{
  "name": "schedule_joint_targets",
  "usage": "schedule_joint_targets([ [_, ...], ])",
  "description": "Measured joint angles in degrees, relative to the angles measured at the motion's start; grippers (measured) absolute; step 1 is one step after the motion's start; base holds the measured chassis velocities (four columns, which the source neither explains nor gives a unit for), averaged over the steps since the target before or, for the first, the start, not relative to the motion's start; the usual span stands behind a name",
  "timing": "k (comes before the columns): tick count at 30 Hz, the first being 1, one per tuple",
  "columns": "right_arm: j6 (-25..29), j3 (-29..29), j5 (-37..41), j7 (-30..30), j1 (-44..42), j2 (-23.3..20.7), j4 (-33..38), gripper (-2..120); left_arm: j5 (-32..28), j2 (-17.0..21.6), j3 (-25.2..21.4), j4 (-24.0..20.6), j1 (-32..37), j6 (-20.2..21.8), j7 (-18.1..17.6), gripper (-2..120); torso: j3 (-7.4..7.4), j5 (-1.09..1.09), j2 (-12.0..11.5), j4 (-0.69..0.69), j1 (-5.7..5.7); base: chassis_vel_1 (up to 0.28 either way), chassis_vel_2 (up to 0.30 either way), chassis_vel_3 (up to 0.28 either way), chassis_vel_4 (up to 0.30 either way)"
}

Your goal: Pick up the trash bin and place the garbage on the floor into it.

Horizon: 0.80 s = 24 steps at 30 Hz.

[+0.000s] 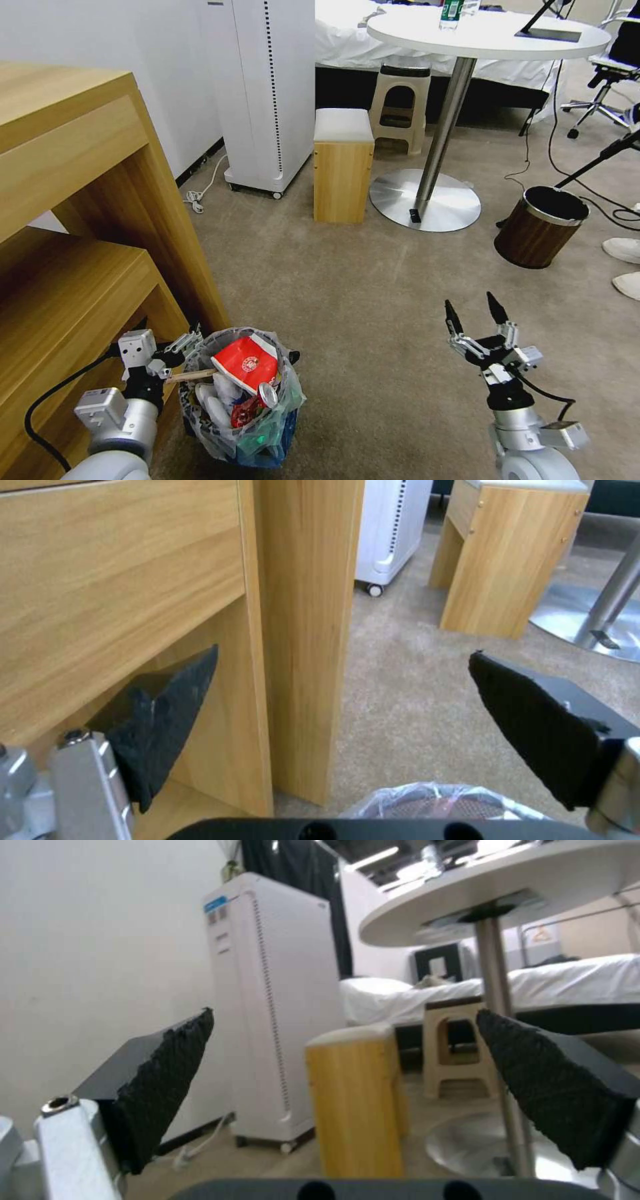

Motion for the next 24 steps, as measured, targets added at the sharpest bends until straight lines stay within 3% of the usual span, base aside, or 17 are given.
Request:
schedule_joint_targets([
  [6,0.4,1.2,-0.8,2.8,-0.5,1.0,0.6,100,0.4,0.8,-0.1,0.1,0.6,-0.2,0.0,99,0.0,0.0,0.0,0.0,0.01,0.0,0.0,0.0,0.0],
  [14,-2.4,4.4,-8.3,14.8,3.2,6.6,2.9,100,1.7,1.4,-0.1,0.4,0.6,-0.3,0.0,100,0.0,0.01,0.0,0.01,0.01,0.0,0.0,0.0,0.0],
  [24,-1.9,6.7,-11.4,13.6,4.2,9.1,2.1,100,3.6,1.5,-0.1,1.3,-0.1,-0.4,-0.1,100,0.0,-0.01,0.0,0.0,0.01,0.0,0.0,0.0,0.0],
])
